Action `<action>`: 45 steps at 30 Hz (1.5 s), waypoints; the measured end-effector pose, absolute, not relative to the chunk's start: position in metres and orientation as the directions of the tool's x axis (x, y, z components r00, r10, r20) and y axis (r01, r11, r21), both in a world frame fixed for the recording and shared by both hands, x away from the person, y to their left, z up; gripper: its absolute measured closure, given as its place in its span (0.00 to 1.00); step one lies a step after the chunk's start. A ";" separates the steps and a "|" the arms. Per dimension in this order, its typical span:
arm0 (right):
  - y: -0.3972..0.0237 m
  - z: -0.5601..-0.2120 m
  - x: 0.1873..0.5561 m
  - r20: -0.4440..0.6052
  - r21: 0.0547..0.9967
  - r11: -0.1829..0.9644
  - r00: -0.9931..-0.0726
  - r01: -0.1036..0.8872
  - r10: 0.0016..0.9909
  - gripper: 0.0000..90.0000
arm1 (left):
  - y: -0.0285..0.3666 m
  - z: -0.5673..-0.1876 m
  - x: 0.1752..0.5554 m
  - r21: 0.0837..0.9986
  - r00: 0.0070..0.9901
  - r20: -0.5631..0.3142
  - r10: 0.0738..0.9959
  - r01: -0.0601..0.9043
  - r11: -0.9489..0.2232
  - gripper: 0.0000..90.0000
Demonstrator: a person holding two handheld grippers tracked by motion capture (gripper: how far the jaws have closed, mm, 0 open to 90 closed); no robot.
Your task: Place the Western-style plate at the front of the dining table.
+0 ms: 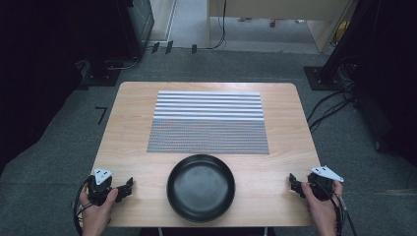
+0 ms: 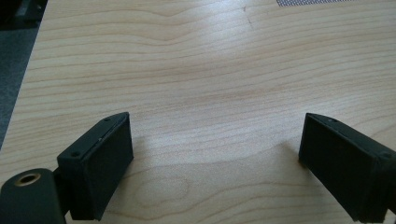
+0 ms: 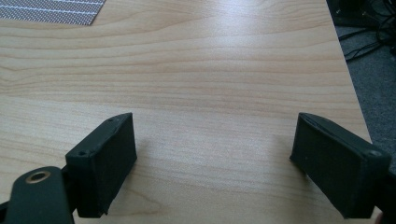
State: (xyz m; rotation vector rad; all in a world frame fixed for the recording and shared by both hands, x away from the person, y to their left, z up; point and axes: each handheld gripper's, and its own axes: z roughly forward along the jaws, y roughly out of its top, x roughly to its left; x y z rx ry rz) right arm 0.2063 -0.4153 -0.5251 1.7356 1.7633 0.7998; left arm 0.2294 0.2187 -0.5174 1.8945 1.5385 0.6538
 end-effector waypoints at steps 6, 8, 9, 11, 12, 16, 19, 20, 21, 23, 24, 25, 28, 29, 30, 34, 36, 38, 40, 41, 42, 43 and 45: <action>-0.415 -0.525 0.207 0.033 0.733 -0.017 -0.011 0.681 0.999 0.15 | 0.220 -0.516 0.229 0.713 0.207 0.001 0.978 0.686 -0.146 0.10; -0.416 -0.525 0.206 0.036 0.731 -0.023 -0.005 0.682 0.999 0.15 | 0.220 -0.516 0.229 0.710 0.202 0.000 0.979 0.690 -0.142 0.10; -0.416 -0.524 0.206 0.040 0.731 -0.028 -0.002 0.682 0.999 0.15 | 0.220 -0.516 0.229 0.709 0.195 0.002 0.981 0.691 -0.139 0.11; -0.417 -0.524 0.206 0.042 0.734 -0.031 -0.001 0.679 0.999 0.15 | 0.220 -0.515 0.229 0.711 0.182 0.004 0.983 0.691 -0.130 0.11; -0.417 -0.522 0.205 0.048 0.738 -0.039 0.005 0.674 0.999 0.15 | 0.220 -0.514 0.229 0.721 0.177 -0.011 0.984 0.683 -0.115 0.11; -0.418 -0.520 0.204 0.053 0.749 -0.047 0.011 0.661 0.999 0.15 | 0.217 -0.512 0.228 0.733 0.180 -0.027 0.983 0.672 -0.103 0.11; -0.414 -0.515 0.203 0.058 0.760 -0.053 0.013 0.648 0.998 0.15 | 0.212 -0.509 0.227 0.742 0.194 -0.028 0.981 0.662 -0.110 0.11; -0.412 -0.514 0.202 0.056 0.763 -0.049 0.009 0.644 0.998 0.15 | 0.211 -0.508 0.226 0.745 0.199 -0.029 0.980 0.657 -0.111 0.11; -0.412 -0.514 0.202 0.056 0.763 -0.049 0.009 0.644 0.998 0.15 | 0.211 -0.508 0.226 0.745 0.199 -0.029 0.980 0.657 -0.111 0.11; -0.408 -0.511 0.201 0.052 0.770 -0.042 0.002 0.637 0.999 0.15 | 0.207 -0.506 0.225 0.751 0.212 -0.032 0.977 0.650 -0.116 0.11; -0.403 -0.509 0.200 0.049 0.774 -0.032 -0.008 0.632 0.999 0.15 | 0.203 -0.504 0.224 0.759 0.223 -0.036 0.974 0.640 -0.119 0.11; -0.403 -0.509 0.200 0.049 0.774 -0.032 -0.008 0.632 0.999 0.15 | 0.203 -0.504 0.224 0.759 0.223 -0.036 0.974 0.640 -0.119 0.11; -0.395 -0.506 0.199 0.051 0.783 -0.023 -0.028 0.621 0.998 0.16 | 0.196 -0.500 0.222 0.769 0.244 -0.054 0.968 0.629 -0.115 0.11; -0.395 -0.506 0.199 0.051 0.783 -0.023 -0.028 0.621 0.998 0.16 | 0.196 -0.500 0.222 0.769 0.244 -0.054 0.968 0.629 -0.115 0.11; -0.392 -0.504 0.198 0.051 0.789 -0.018 -0.037 0.615 0.998 0.16 | 0.192 -0.498 0.221 0.774 0.257 -0.066 0.964 0.623 -0.113 0.11; -0.386 -0.502 0.198 0.061 0.793 -0.018 -0.049 0.608 0.997 0.16 | 0.184 -0.495 0.219 0.781 0.276 -0.084 0.958 0.615 -0.109 0.11; -0.384 -0.501 0.198 0.066 0.797 -0.021 -0.053 0.604 0.996 0.16 | 0.181 -0.494 0.219 0.784 0.286 -0.085 0.954 0.610 -0.113 0.11; -0.382 -0.500 0.197 0.071 0.799 -0.022 -0.058 0.601 0.996 0.16 | 0.178 -0.494 0.218 0.786 0.294 -0.088 0.952 0.607 -0.114 0.11; -0.381 -0.499 0.197 0.072 0.800 -0.022 -0.059 0.600 0.996 0.16 | 0.176 -0.493 0.218 0.787 0.298 -0.091 0.950 0.606 -0.115 0.11; -0.380 -0.499 0.197 0.074 0.801 -0.022 -0.062 0.598 0.995 0.16 | 0.175 -0.493 0.218 0.788 0.299 -0.094 0.950 0.605 -0.113 0.11; -0.377 -0.498 0.197 0.078 0.803 -0.023 -0.067 0.596 0.995 0.16 | 0.173 -0.492 0.217 0.790 0.306 -0.102 0.947 0.604 -0.110 0.11; -0.377 -0.498 0.197 0.078 0.803 -0.023 -0.067 0.596 0.995 0.16 | 0.173 -0.492 0.217 0.790 0.306 -0.102 0.947 0.604 -0.110 0.11; -0.375 -0.497 0.197 0.083 0.804 -0.023 -0.074 0.595 0.994 0.16 | 0.171 -0.492 0.217 0.792 0.311 -0.107 0.944 0.601 -0.108 0.11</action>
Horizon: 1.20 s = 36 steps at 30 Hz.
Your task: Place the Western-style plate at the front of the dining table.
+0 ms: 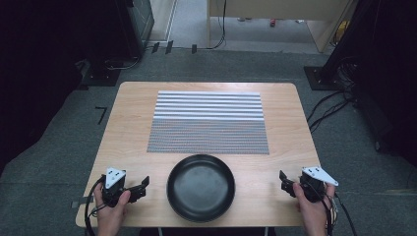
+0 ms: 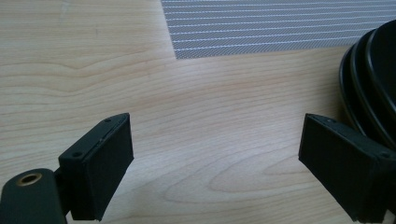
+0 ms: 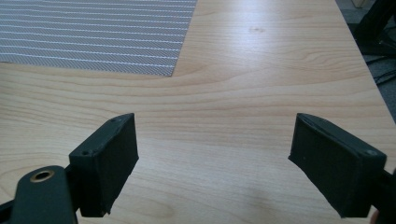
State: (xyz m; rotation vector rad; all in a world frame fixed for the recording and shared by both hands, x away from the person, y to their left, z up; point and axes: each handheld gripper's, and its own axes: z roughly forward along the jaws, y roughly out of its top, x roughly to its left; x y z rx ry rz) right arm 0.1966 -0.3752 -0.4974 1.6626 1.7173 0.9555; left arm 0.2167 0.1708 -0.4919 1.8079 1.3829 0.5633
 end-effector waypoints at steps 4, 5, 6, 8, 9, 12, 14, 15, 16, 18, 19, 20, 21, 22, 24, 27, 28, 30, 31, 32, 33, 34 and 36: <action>-0.370 -0.495 0.196 0.135 0.801 -0.053 -0.094 0.597 0.986 0.17 | 0.167 -0.489 0.215 0.802 0.322 -0.151 0.935 0.593 -0.075 0.11; -0.370 -0.495 0.196 0.135 0.801 -0.053 -0.094 0.597 0.986 0.17 | 0.167 -0.489 0.215 0.802 0.322 -0.151 0.935 0.593 -0.075 0.11; -0.368 -0.494 0.195 0.147 0.802 -0.058 -0.101 0.595 0.984 0.17 | 0.167 -0.489 0.215 0.803 0.322 -0.154 0.934 0.591 -0.071 0.11; -0.366 -0.494 0.195 0.157 0.800 -0.064 -0.104 0.596 0.982 0.17 | 0.166 -0.488 0.214 0.807 0.324 -0.159 0.933 0.587 -0.066 0.11; -0.364 -0.493 0.195 0.161 0.801 -0.066 -0.108 0.595 0.981 0.17 | 0.166 -0.487 0.214 0.808 0.325 -0.160 0.932 0.585 -0.065 0.11; -0.360 -0.493 0.194 0.161 0.804 -0.060 -0.120 0.591 0.980 0.17 | 0.164 -0.487 0.213 0.808 0.329 -0.163 0.930 0.585 -0.065 0.11; -0.357 -0.492 0.194 0.163 0.805 -0.059 -0.125 0.591 0.979 0.18 | 0.162 -0.487 0.213 0.807 0.334 -0.165 0.928 0.586 -0.067 0.11; -0.356 -0.492 0.193 0.165 0.805 -0.059 -0.128 0.590 0.978 0.18 | 0.162 -0.487 0.213 0.808 0.336 -0.166 0.927 0.586 -0.068 0.11; -0.355 -0.492 0.193 0.164 0.807 -0.057 -0.131 0.587 0.978 0.20 | 0.161 -0.487 0.213 0.808 0.339 -0.170 0.925 0.585 -0.066 0.11; -0.353 -0.492 0.193 0.170 0.808 -0.061 -0.133 0.586 0.976 0.20 | 0.160 -0.487 0.213 0.811 0.346 -0.182 0.921 0.583 -0.059 0.11; -0.352 -0.492 0.193 0.172 0.808 -0.062 -0.134 0.585 0.976 0.20 | 0.159 -0.487 0.213 0.811 0.349 -0.190 0.918 0.583 -0.053 0.11; -0.351 -0.492 0.193 0.175 0.809 -0.063 -0.137 0.584 0.975 0.20 | 0.159 -0.486 0.213 0.810 0.352 -0.197 0.915 0.584 -0.050 0.11; -0.350 -0.491 0.193 0.177 0.810 -0.063 -0.140 0.583 0.974 0.21 | 0.158 -0.486 0.213 0.811 0.353 -0.199 0.914 0.583 -0.049 0.11; -0.349 -0.491 0.192 0.180 0.810 -0.065 -0.142 0.583 0.973 0.21 | 0.157 -0.486 0.212 0.813 0.353 -0.199 0.914 0.581 -0.047 0.11; -0.347 -0.491 0.192 0.184 0.810 -0.065 -0.148 0.582 0.972 0.21 | 0.156 -0.485 0.212 0.815 0.359 -0.199 0.912 0.577 -0.050 0.11; -0.344 -0.491 0.192 0.189 0.812 -0.067 -0.153 0.580 0.970 0.22 | 0.153 -0.484 0.211 0.819 0.365 -0.200 0.909 0.572 -0.050 0.11; -0.343 -0.491 0.192 0.192 0.811 -0.068 -0.155 0.580 0.969 0.22 | 0.153 -0.484 0.211 0.820 0.367 -0.199 0.909 0.571 -0.051 0.11; -0.341 -0.491 0.192 0.196 0.813 -0.070 -0.158 0.578 0.968 0.23 | 0.152 -0.484 0.210 0.822 0.370 -0.200 0.907 0.568 -0.051 0.11; -0.340 -0.491 0.192 0.196 0.814 -0.069 -0.160 0.577 0.967 0.23 | 0.151 -0.484 0.210 0.821 0.370 -0.201 0.907 0.569 -0.051 0.11; -0.339 -0.491 0.191 0.198 0.813 -0.071 -0.160 0.578 0.967 0.23 | 0.150 -0.484 0.210 0.821 0.372 -0.201 0.906 0.568 -0.051 0.11; -0.338 -0.491 0.191 0.198 0.814 -0.069 -0.163 0.577 0.966 0.23 | 0.149 -0.484 0.210 0.822 0.371 -0.201 0.906 0.567 -0.050 0.11; -0.337 -0.491 0.191 0.198 0.813 -0.069 -0.163 0.578 0.966 0.23 | 0.148 -0.484 0.210 0.821 0.373 -0.199 0.906 0.569 -0.054 0.11; -0.334 -0.491 0.191 0.191 0.815 -0.065 -0.162 0.576 0.968 0.23 | 0.146 -0.484 0.210 0.818 0.375 -0.200 0.905 0.572 -0.056 0.11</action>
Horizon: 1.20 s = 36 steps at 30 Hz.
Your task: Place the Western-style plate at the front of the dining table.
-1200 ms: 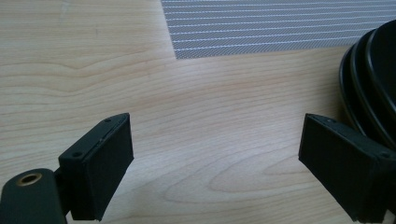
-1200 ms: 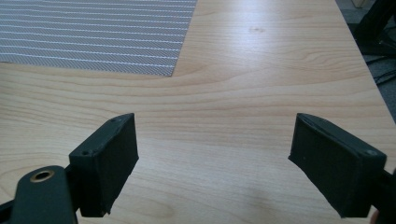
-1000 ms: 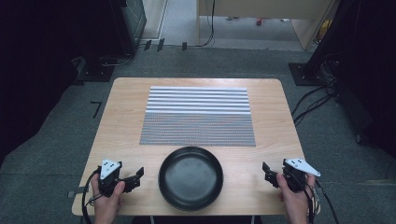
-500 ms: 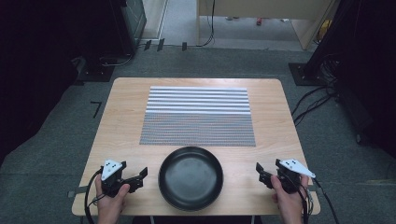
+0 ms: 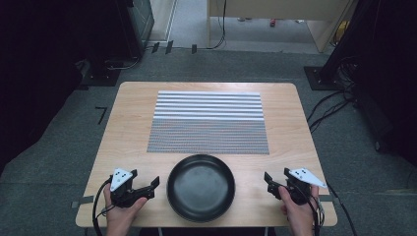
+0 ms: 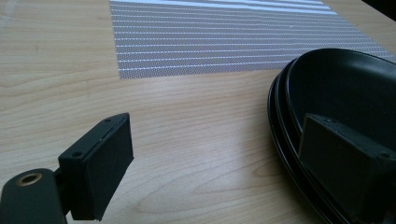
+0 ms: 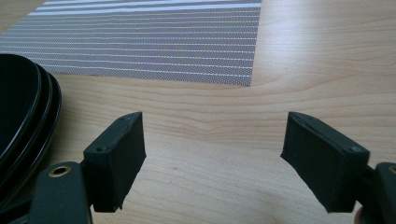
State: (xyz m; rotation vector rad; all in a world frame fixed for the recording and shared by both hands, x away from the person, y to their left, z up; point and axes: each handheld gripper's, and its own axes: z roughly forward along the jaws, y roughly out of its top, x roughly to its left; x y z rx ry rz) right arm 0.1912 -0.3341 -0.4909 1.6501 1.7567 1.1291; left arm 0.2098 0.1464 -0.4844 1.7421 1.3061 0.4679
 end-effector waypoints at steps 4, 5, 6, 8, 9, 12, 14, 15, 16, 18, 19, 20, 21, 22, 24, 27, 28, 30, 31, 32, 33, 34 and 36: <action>-0.330 -0.489 0.190 0.191 0.825 -0.065 -0.168 0.562 0.967 0.24 | 0.143 -0.484 0.209 0.817 0.379 -0.200 0.903 0.573 -0.060 0.11; -0.329 -0.489 0.190 0.193 0.826 -0.067 -0.170 0.560 0.966 0.24 | 0.142 -0.484 0.209 0.818 0.380 -0.202 0.903 0.572 -0.057 0.11; -0.328 -0.488 0.190 0.196 0.827 -0.068 -0.172 0.558 0.965 0.24 | 0.141 -0.484 0.209 0.818 0.382 -0.203 0.902 0.573 -0.059 0.11; -0.326 -0.488 0.190 0.192 0.830 -0.066 -0.172 0.554 0.966 0.25 | 0.139 -0.484 0.209 0.817 0.385 -0.202 0.901 0.574 -0.062 0.11; -0.324 -0.488 0.190 0.193 0.830 -0.069 -0.169 0.554 0.966 0.25 | 0.138 -0.484 0.209 0.817 0.387 -0.202 0.900 0.574 -0.063 0.11; -0.321 -0.487 0.190 0.199 0.832 -0.080 -0.160 0.549 0.967 0.26 | 0.136 -0.484 0.208 0.816 0.391 -0.208 0.896 0.575 -0.061 0.11; -0.319 -0.486 0.190 0.203 0.834 -0.087 -0.157 0.546 0.966 0.28 | 0.135 -0.484 0.208 0.815 0.392 -0.215 0.894 0.576 -0.057 0.11; -0.318 -0.485 0.190 0.203 0.835 -0.088 -0.156 0.543 0.967 0.29 | 0.134 -0.484 0.208 0.814 0.393 -0.218 0.893 0.578 -0.056 0.11; -0.317 -0.485 0.190 0.204 0.837 -0.089 -0.157 0.540 0.966 0.30 | 0.134 -0.484 0.208 0.814 0.396 -0.218 0.892 0.578 -0.057 0.11; -0.314 -0.484 0.190 0.204 0.841 -0.089 -0.159 0.534 0.966 0.32 | 0.132 -0.484 0.207 0.814 0.398 -0.218 0.891 0.577 -0.059 0.11; -0.313 -0.484 0.189 0.198 0.844 -0.086 -0.160 0.529 0.967 0.34 | 0.131 -0.484 0.207 0.814 0.399 -0.217 0.891 0.577 -0.060 0.11; -0.312 -0.484 0.189 0.196 0.846 -0.083 -0.162 0.527 0.967 0.35 | 0.131 -0.484 0.207 0.814 0.400 -0.218 0.890 0.577 -0.059 0.11; -0.310 -0.484 0.189 0.190 0.849 -0.079 -0.164 0.523 0.968 0.36 | 0.130 -0.484 0.207 0.814 0.400 -0.220 0.890 0.578 -0.058 0.11; -0.308 -0.484 0.188 0.188 0.850 -0.077 -0.164 0.521 0.968 0.37 | 0.129 -0.484 0.206 0.814 0.398 -0.222 0.890 0.578 -0.056 0.12; -0.306 -0.484 0.188 0.178 0.854 -0.067 -0.170 0.516 0.969 0.39 | 0.129 -0.484 0.206 0.815 0.400 -0.223 0.889 0.577 -0.055 0.13; -0.302 -0.484 0.188 0.170 0.858 -0.057 -0.178 0.511 0.969 0.41 | 0.127 -0.483 0.206 0.815 0.403 -0.227 0.887 0.577 -0.054 0.13; -0.300 -0.484 0.188 0.169 0.859 -0.056 -0.180 0.510 0.969 0.42 | 0.127 -0.483 0.206 0.815 0.404 -0.227 0.886 0.577 -0.054 0.13; -0.298 -0.484 0.188 0.167 0.861 -0.052 -0.186 0.506 0.968 0.43 | 0.126 -0.483 0.206 0.814 0.406 -0.229 0.885 0.578 -0.054 0.13; -0.296 -0.485 0.188 0.165 0.864 -0.048 -0.191 0.502 0.968 0.45 | 0.125 -0.483 0.206 0.814 0.408 -0.231 0.884 0.578 -0.054 0.13; -0.295 -0.485 0.188 0.163 0.867 -0.046 -0.196 0.496 0.967 0.47 | 0.125 -0.484 0.206 0.814 0.411 -0.229 0.883 0.578 -0.058 0.13; -0.294 -0.484 0.188 0.161 0.871 -0.044 -0.201 0.489 0.966 0.48 | 0.124 -0.484 0.206 0.813 0.411 -0.230 0.882 0.579 -0.058 0.13; -0.293 -0.484 0.187 0.160 0.875 -0.041 -0.208 0.483 0.965 0.48 | 0.123 -0.484 0.205 0.812 0.413 -0.231 0.881 0.580 -0.059 0.13; -0.291 -0.483 0.187 0.171 0.877 -0.045 -0.223 0.479 0.960 0.49 | 0.122 -0.484 0.206 0.812 0.416 -0.231 0.880 0.580 -0.061 0.14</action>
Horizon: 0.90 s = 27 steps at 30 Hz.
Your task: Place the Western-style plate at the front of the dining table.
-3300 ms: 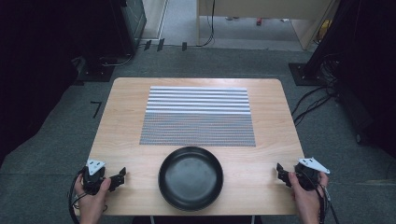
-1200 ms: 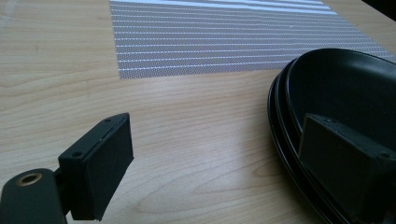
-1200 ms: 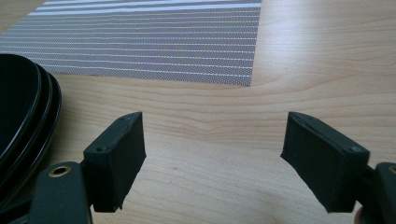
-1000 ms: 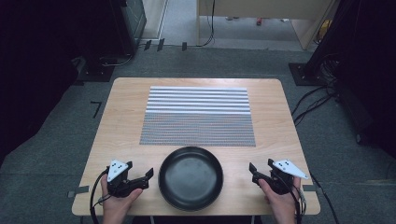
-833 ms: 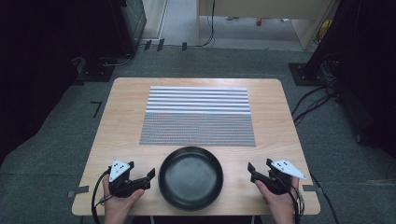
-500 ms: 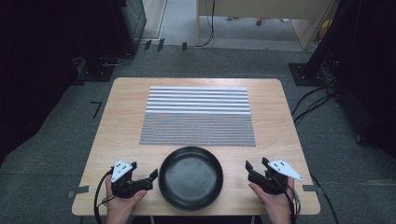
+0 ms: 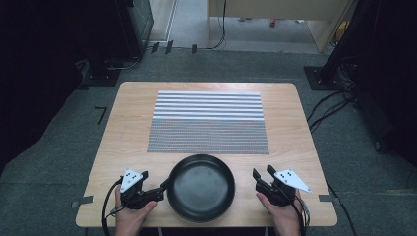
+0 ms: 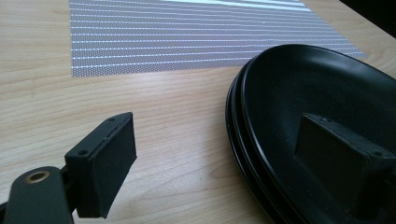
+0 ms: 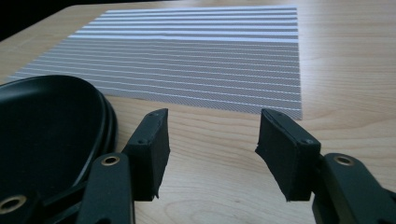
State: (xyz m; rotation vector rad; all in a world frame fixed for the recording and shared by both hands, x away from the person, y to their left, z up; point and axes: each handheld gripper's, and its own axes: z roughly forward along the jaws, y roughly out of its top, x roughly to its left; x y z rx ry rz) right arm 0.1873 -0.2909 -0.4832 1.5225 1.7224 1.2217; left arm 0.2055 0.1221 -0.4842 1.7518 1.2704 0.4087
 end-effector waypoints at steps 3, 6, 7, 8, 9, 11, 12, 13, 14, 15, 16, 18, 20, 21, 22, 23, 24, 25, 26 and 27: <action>-0.288 -0.483 0.187 0.187 0.879 -0.052 -0.241 0.475 0.952 0.51 | 0.120 -0.484 0.205 0.812 0.420 -0.233 0.877 0.580 -0.063 0.14; -0.285 -0.484 0.187 0.181 0.883 -0.042 -0.256 0.467 0.950 0.54 | 0.119 -0.485 0.205 0.812 0.425 -0.233 0.875 0.580 -0.066 0.14; -0.283 -0.484 0.188 0.183 0.884 -0.042 -0.261 0.466 0.948 0.54 | 0.118 -0.485 0.205 0.811 0.426 -0.233 0.874 0.581 -0.067 0.14; -0.282 -0.485 0.188 0.185 0.884 -0.042 -0.266 0.466 0.946 0.54 | 0.118 -0.485 0.205 0.811 0.426 -0.233 0.874 0.581 -0.067 0.14; -0.281 -0.485 0.188 0.187 0.885 -0.043 -0.270 0.464 0.944 0.55 | 0.117 -0.485 0.205 0.811 0.426 -0.233 0.874 0.581 -0.067 0.14; -0.277 -0.486 0.187 0.192 0.887 -0.045 -0.279 0.459 0.941 0.56 | 0.117 -0.486 0.205 0.810 0.427 -0.235 0.873 0.583 -0.067 0.14; -0.275 -0.487 0.187 0.198 0.887 -0.050 -0.282 0.458 0.939 0.57 | 0.116 -0.486 0.206 0.810 0.427 -0.236 0.873 0.583 -0.066 0.14; -0.274 -0.487 0.187 0.202 0.888 -0.052 -0.287 0.456 0.937 0.57 | 0.116 -0.486 0.206 0.809 0.428 -0.237 0.872 0.584 -0.067 0.14; -0.272 -0.488 0.187 0.203 0.889 -0.053 -0.288 0.455 0.936 0.59 | 0.115 -0.486 0.206 0.809 0.429 -0.239 0.871 0.585 -0.066 0.14; -0.271 -0.488 0.187 0.202 0.890 -0.054 -0.285 0.454 0.937 0.61 | 0.115 -0.486 0.205 0.809 0.431 -0.242 0.869 0.585 -0.065 0.14; -0.269 -0.488 0.186 0.201 0.890 -0.054 -0.284 0.452 0.938 0.62 | 0.114 -0.486 0.205 0.808 0.434 -0.243 0.868 0.586 -0.067 0.15; -0.266 -0.488 0.186 0.215 0.887 -0.065 -0.285 0.457 0.934 0.64 | 0.112 -0.487 0.205 0.807 0.440 -0.245 0.864 0.587 -0.070 0.15; -0.263 -0.489 0.186 0.225 0.886 -0.071 -0.290 0.458 0.930 0.65 | 0.110 -0.487 0.205 0.806 0.446 -0.244 0.861 0.587 -0.076 0.15; -0.262 -0.489 0.186 0.227 0.886 -0.071 -0.294 0.459 0.929 0.66 | 0.109 -0.487 0.205 0.805 0.449 -0.243 0.860 0.587 -0.079 0.15; -0.260 -0.489 0.186 0.235 0.882 -0.074 -0.299 0.465 0.925 0.67 | 0.108 -0.488 0.205 0.805 0.451 -0.244 0.859 0.588 -0.080 0.15; -0.258 -0.490 0.186 0.249 0.876 -0.079 -0.307 0.476 0.919 0.68 | 0.107 -0.488 0.205 0.805 0.453 -0.244 0.858 0.588 -0.082 0.15; -0.257 -0.490 0.186 0.259 0.869 -0.081 -0.309 0.488 0.915 0.69 | 0.107 -0.488 0.205 0.803 0.455 -0.245 0.856 0.590 -0.084 0.15; -0.255 -0.490 0.186 0.269 0.867 -0.088 -0.312 0.490 0.911 0.70 | 0.106 -0.488 0.205 0.803 0.457 -0.244 0.855 0.590 -0.085 0.16; -0.254 -0.490 0.185 0.275 0.867 -0.093 -0.316 0.489 0.908 0.70 | 0.105 -0.488 0.205 0.802 0.458 -0.247 0.854 0.591 -0.085 0.16; -0.252 -0.490 0.185 0.278 0.870 -0.097 -0.319 0.484 0.906 0.70 | 0.105 -0.489 0.205 0.801 0.460 -0.247 0.853 0.592 -0.087 0.16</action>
